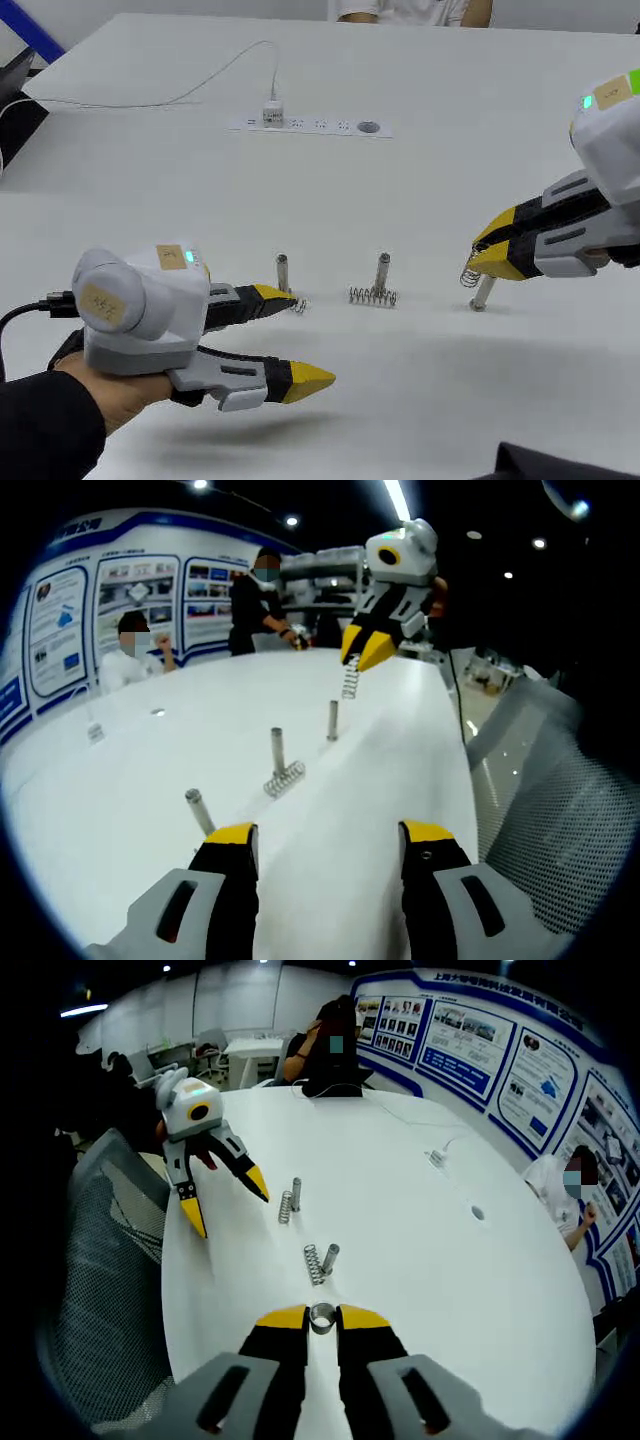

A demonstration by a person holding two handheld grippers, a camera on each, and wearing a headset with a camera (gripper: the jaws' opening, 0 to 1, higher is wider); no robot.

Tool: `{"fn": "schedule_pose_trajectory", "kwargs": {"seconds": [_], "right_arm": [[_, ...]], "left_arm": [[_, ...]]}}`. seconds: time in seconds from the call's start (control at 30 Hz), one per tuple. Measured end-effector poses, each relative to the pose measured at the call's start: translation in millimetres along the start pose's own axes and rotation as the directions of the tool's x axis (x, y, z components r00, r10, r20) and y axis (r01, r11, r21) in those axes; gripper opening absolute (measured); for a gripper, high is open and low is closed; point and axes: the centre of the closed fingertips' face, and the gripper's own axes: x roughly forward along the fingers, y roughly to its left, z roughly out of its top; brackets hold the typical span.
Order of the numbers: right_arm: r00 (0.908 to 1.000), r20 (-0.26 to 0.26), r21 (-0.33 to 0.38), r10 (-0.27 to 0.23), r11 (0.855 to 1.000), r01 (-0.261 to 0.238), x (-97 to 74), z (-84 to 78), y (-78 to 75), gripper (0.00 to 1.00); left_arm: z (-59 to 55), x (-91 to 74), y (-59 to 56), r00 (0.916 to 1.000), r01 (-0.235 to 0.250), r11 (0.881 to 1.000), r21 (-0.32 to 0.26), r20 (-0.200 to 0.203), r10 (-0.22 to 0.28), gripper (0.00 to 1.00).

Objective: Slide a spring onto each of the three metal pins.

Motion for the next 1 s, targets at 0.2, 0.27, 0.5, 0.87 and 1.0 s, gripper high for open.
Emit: {"fn": "schedule_pose_trajectory", "kwargs": {"seconds": [0.2, 0.27, 0.5, 0.87, 1.0], "right_arm": [[0.999, -0.006, 0.034, -0.045, 0.998, 0.045, -7.5, -5.7, -15.4, 0.12], [0.9985, -0.012, 0.038, -0.053, 0.998, 0.053, -7.9, -8.2, -18.5, 0.12], [0.9967, -0.028, 0.064, -0.076, 0.995, 0.077, -6.8, -16.7, -28.7, 0.12], [0.995, -0.039, 0.12, -0.092, 0.988, 0.096, -1.2, -30.3, -38.2, 0.12], [0.9954, -0.04, 0.131, -0.088, 0.987, 0.092, 1.6, -32.6, -38.9, 0.12]], "left_arm": [[-5.6, -7.9, 5.0, 0.9996, -0.028, 0.999, -0.027, 0.001, 0.028, 0.59], [-6.9, -9.9, 6.4, 0.9993, -0.038, 0.999, -0.035, 0.003, 0.039, 0.6], [-7.9, -13.5, 8.1, 0.9983, -0.057, 0.997, -0.052, 0.007, 0.058, 0.62], [-9.5, -14.9, 8.4, 0.9973, -0.072, 0.995, -0.071, 0.012, 0.073, 0.65], [-9.9, -14.9, 8.6, 0.9971, -0.073, 0.994, -0.076, 0.013, 0.074, 0.65]]}}
